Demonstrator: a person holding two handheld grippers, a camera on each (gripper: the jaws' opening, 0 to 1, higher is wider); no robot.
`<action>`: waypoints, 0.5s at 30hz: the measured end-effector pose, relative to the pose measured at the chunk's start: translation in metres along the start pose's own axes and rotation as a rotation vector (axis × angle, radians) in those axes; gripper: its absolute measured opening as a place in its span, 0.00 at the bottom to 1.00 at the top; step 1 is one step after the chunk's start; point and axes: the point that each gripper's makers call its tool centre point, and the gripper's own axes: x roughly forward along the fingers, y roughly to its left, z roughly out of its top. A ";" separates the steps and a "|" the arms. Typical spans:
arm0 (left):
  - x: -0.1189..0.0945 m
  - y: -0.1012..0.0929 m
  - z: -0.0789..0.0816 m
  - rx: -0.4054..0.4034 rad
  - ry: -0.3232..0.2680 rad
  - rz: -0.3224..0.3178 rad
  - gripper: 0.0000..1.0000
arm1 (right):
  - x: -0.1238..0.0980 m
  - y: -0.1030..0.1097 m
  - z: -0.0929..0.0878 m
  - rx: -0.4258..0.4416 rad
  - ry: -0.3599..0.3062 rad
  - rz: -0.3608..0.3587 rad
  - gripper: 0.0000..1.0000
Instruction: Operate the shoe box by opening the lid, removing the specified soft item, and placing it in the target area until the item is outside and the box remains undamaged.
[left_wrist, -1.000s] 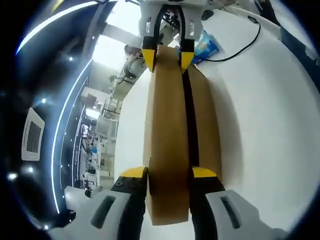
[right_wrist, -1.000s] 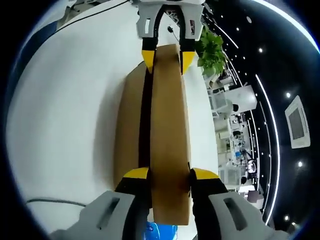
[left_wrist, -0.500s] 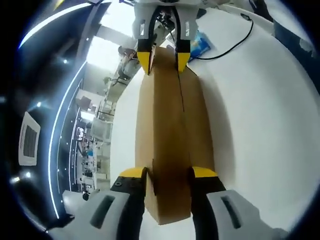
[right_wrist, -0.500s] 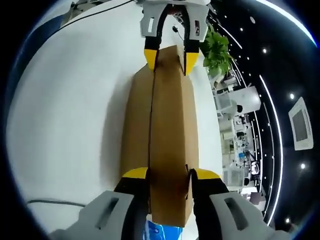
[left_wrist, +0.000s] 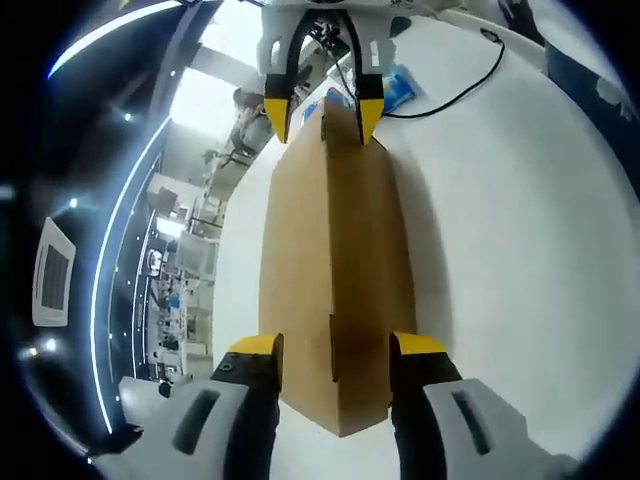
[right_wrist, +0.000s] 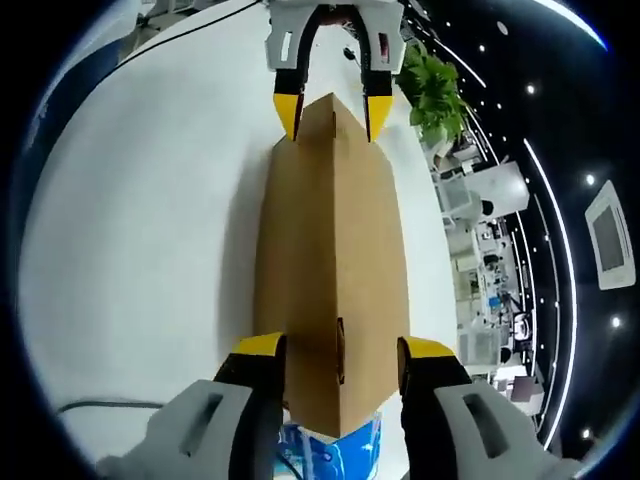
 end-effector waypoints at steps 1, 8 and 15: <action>0.000 0.000 0.000 -0.002 0.001 0.000 0.46 | 0.000 0.001 0.000 0.002 0.000 0.004 0.45; 0.002 -0.006 -0.006 -0.002 0.008 -0.008 0.46 | 0.002 0.008 -0.003 -0.004 0.008 0.024 0.46; 0.007 -0.006 -0.023 0.022 0.055 -0.008 0.42 | 0.009 0.010 -0.019 -0.026 0.059 0.033 0.45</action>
